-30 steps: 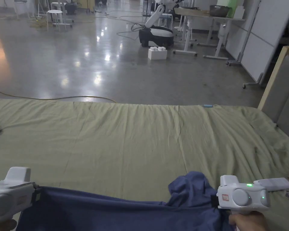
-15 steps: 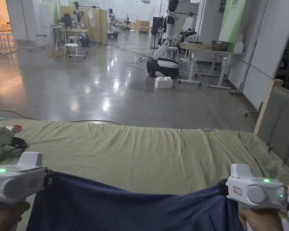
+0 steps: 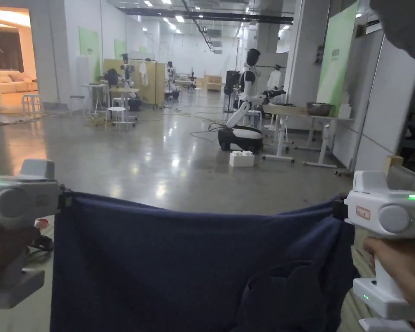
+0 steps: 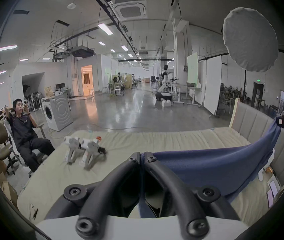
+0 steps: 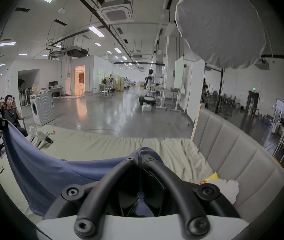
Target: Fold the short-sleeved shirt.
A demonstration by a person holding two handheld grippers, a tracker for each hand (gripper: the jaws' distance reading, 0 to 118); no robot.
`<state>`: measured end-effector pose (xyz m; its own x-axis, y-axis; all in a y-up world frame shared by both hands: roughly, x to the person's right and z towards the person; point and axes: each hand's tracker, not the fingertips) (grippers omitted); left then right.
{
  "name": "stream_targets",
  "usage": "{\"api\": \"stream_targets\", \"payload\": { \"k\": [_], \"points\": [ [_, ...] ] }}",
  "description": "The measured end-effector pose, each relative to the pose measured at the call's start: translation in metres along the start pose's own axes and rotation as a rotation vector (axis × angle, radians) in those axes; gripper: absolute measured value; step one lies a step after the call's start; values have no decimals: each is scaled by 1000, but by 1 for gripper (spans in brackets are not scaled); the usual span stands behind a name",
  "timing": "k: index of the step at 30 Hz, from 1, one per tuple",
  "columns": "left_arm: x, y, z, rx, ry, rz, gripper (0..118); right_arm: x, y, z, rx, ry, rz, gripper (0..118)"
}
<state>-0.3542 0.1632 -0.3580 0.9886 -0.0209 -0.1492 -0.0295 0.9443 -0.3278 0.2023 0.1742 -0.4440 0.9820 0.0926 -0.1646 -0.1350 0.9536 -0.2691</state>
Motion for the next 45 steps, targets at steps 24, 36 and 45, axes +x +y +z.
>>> {"api": "stream_targets", "payload": {
  "k": [24,36,45],
  "points": [
    [-23,97,-59,76,76,-29,0,-23,120,-59,137,-77,120,0],
    [-12,15,-45,22,32,-15,0,-20,35,-29,58,-61,116,0],
    [-13,-32,38,72,-20,3,0,-12,-17,69,53,-60,102,0]
  ]
}}
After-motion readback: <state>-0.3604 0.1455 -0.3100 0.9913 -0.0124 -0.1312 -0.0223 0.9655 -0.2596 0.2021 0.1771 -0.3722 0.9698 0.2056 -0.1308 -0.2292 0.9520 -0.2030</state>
